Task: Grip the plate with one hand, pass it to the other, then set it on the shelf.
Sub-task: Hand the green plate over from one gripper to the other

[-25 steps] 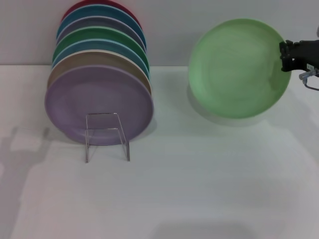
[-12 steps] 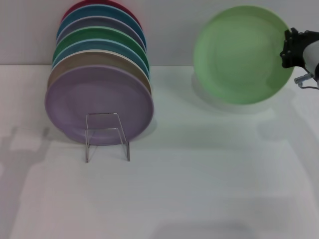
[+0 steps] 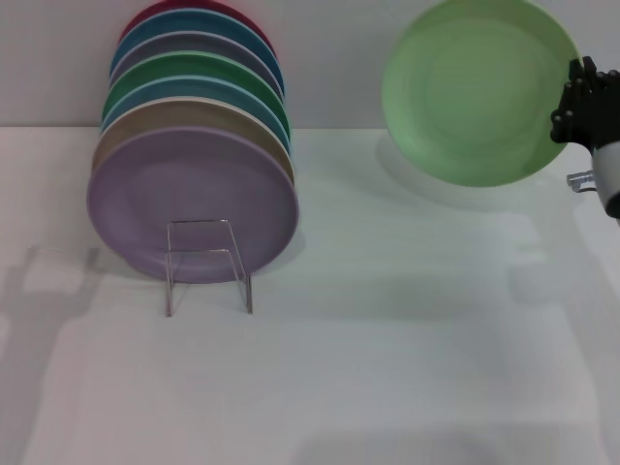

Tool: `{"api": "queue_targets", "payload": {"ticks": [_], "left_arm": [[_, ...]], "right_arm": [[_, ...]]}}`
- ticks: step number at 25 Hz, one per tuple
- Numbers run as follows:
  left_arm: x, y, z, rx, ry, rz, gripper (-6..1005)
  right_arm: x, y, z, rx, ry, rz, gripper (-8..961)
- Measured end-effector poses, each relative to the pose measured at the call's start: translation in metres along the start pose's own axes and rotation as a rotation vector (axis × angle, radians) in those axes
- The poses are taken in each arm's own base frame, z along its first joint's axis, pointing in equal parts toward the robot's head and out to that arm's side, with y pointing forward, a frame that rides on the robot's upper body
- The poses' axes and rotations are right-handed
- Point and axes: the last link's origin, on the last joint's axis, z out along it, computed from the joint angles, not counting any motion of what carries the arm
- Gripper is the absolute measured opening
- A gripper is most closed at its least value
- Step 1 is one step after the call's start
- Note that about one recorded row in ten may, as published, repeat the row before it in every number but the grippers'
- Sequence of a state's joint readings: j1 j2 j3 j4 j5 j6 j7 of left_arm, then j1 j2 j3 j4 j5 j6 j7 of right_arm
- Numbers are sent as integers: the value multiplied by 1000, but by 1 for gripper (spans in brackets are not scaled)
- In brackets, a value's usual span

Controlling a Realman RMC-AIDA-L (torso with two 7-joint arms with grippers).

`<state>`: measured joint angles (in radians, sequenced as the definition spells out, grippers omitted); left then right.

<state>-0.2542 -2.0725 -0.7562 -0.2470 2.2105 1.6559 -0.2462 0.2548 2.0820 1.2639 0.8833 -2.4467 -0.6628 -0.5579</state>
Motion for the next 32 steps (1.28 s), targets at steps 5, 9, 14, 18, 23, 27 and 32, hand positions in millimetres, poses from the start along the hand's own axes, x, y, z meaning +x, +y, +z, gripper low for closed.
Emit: {"api": "queue_targets", "payload": {"ticks": [5,9,14,18,23,27,32], "left_arm": [[1,11,-7,-50,7,-54,814],[4,25,-15,-126,17,-90,815],[1,42,-27,-220,-19,-118,815],[-3,51,-30,-270,-48,-116,814],[-12,61,-31,-302,-91,-61,814],[-17,66,-34,-333,-128,-31,815],[-20,69,-39,-370,-152,-27,814]], "right_arm": [[16,0,-13,16,-63,87,14],[23,5,-35,-13,-141,143,14],[29,13,-68,-33,-172,181,14],[28,20,-90,-25,-192,221,14],[23,36,-123,-15,-223,209,13],[16,56,-146,-21,-240,155,13],[9,70,-162,-18,-248,132,14]]}}
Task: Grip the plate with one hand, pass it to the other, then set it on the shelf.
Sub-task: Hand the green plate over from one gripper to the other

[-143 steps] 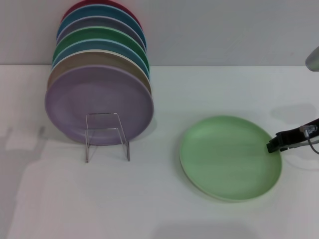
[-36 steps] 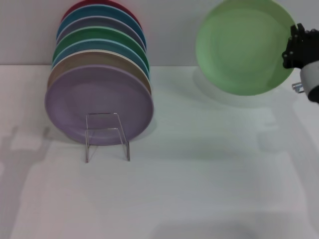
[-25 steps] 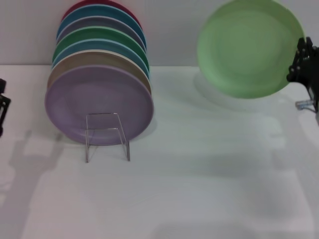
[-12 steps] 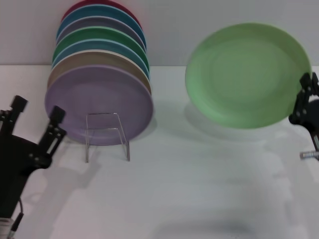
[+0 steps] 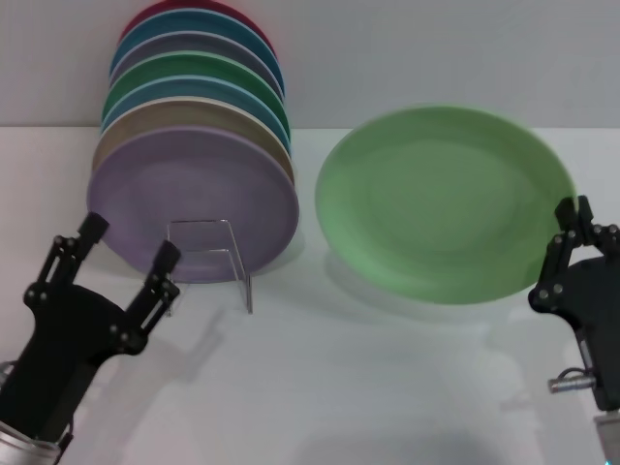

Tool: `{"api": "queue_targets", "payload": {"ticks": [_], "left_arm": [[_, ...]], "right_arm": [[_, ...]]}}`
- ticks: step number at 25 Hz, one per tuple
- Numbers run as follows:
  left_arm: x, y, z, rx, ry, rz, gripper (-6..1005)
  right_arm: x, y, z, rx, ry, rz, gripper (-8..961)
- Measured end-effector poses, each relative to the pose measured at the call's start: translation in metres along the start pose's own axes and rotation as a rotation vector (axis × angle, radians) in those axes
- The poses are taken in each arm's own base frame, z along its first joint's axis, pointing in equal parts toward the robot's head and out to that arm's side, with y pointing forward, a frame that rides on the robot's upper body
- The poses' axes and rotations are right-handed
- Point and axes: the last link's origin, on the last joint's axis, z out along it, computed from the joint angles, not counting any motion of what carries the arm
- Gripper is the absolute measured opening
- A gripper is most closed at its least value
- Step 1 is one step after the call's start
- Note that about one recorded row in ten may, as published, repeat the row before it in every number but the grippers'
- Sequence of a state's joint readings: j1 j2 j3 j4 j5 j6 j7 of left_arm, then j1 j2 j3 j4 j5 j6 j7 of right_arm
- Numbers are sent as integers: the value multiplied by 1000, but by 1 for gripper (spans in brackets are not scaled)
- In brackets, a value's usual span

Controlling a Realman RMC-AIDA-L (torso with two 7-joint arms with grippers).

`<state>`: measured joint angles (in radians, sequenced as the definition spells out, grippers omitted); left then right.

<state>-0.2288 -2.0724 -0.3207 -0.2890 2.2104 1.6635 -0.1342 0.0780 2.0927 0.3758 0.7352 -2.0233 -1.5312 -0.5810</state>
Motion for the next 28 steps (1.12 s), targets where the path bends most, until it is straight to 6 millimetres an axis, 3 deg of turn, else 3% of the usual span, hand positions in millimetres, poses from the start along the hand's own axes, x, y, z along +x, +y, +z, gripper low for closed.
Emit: {"api": "queue_targets", "payload": {"ticks": [10,28], "left_arm": [[-12,15,6,-91,-71,52,815],[-25,22,26,-145,-149,30,815]], "right_arm": [[-7,14,-3,-18,2,-66,13],[-7,29,0,-85,6,-171,13]]}}
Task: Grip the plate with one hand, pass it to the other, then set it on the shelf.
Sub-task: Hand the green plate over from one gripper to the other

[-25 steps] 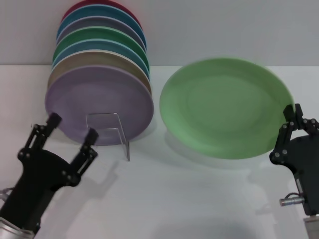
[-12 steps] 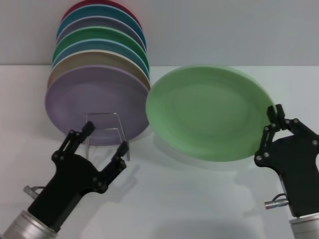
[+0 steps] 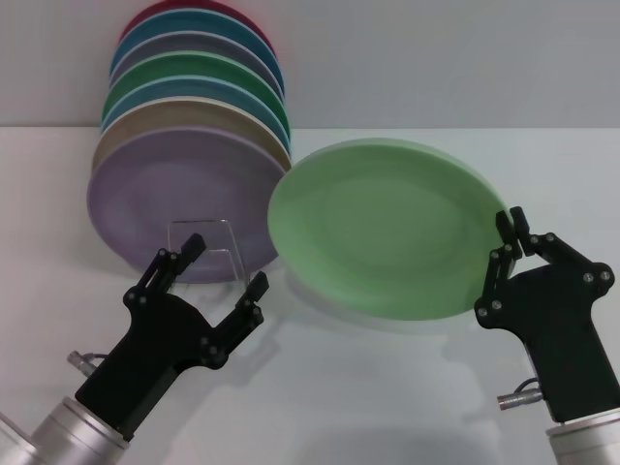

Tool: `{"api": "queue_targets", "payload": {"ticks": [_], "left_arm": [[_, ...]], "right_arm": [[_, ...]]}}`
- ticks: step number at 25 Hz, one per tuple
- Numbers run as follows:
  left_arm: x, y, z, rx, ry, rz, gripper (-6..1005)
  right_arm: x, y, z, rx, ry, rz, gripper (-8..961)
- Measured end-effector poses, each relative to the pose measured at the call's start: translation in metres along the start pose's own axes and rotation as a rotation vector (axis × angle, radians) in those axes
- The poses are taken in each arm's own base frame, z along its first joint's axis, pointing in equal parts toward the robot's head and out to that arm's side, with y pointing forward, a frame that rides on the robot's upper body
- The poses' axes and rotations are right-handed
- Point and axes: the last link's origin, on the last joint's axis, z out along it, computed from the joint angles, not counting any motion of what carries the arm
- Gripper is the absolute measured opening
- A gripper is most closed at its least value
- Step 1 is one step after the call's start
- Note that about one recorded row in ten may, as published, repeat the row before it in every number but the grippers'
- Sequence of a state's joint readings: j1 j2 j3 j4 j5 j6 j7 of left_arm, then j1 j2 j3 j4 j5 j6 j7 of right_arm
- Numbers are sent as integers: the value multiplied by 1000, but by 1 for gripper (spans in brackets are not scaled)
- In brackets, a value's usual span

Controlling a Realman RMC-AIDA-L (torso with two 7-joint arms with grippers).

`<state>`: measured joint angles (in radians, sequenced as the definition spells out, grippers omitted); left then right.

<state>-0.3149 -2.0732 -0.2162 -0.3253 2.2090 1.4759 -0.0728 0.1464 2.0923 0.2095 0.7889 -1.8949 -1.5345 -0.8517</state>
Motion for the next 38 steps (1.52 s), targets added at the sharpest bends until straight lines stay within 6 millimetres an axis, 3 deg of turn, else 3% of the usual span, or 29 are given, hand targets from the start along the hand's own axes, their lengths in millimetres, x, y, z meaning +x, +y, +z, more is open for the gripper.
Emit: {"api": "queue_targets", "payload": {"ticks": [38], "left_arm": [[-5,-5,5,24,-39,-8,814]], "right_arm": [[-2,14,-7,-84,-10,0,14]]}}
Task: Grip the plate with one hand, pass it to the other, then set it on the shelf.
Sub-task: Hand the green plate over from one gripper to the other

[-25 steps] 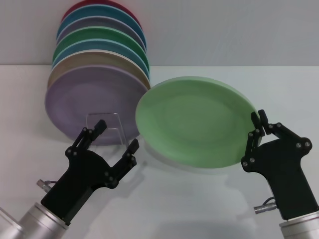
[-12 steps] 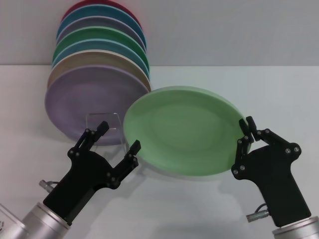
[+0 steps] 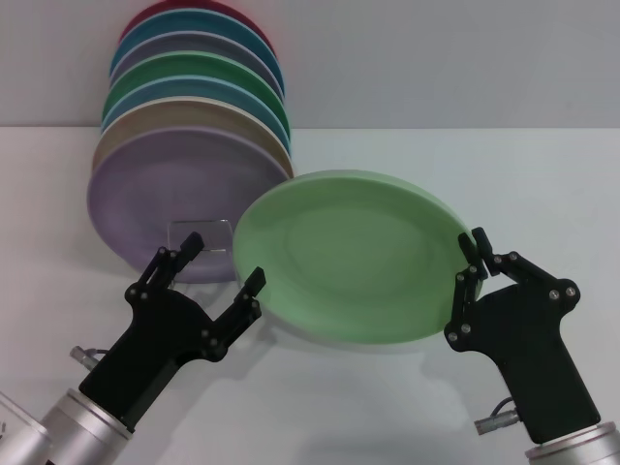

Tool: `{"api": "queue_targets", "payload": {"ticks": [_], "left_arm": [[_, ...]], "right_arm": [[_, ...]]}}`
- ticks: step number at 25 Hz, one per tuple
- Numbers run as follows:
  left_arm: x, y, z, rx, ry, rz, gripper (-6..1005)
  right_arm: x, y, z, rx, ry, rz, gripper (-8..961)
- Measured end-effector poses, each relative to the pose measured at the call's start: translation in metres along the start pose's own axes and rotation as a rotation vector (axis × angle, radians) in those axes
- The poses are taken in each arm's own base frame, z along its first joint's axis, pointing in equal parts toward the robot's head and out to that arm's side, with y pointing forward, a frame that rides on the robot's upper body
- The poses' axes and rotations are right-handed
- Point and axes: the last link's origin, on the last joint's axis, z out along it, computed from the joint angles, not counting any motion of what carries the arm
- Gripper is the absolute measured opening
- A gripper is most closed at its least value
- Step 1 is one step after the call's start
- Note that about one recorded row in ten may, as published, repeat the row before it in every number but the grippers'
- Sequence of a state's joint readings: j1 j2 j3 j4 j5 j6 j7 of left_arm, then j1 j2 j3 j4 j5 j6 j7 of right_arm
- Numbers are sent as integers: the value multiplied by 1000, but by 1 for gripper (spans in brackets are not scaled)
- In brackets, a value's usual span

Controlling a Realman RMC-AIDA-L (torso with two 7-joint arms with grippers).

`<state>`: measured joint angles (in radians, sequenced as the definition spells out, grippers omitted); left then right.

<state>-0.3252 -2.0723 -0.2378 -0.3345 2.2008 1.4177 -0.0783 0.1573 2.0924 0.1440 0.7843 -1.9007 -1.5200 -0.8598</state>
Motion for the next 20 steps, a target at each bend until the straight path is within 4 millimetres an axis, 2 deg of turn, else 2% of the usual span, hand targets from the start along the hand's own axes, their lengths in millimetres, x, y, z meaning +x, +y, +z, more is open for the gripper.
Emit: {"api": "queue_targets", "payload": {"ticks": [20], "left_arm": [[-1,-6,3,35,-11,-39,814]], "right_arm": [[-2,3,0,-15,-7,-28,14]]}}
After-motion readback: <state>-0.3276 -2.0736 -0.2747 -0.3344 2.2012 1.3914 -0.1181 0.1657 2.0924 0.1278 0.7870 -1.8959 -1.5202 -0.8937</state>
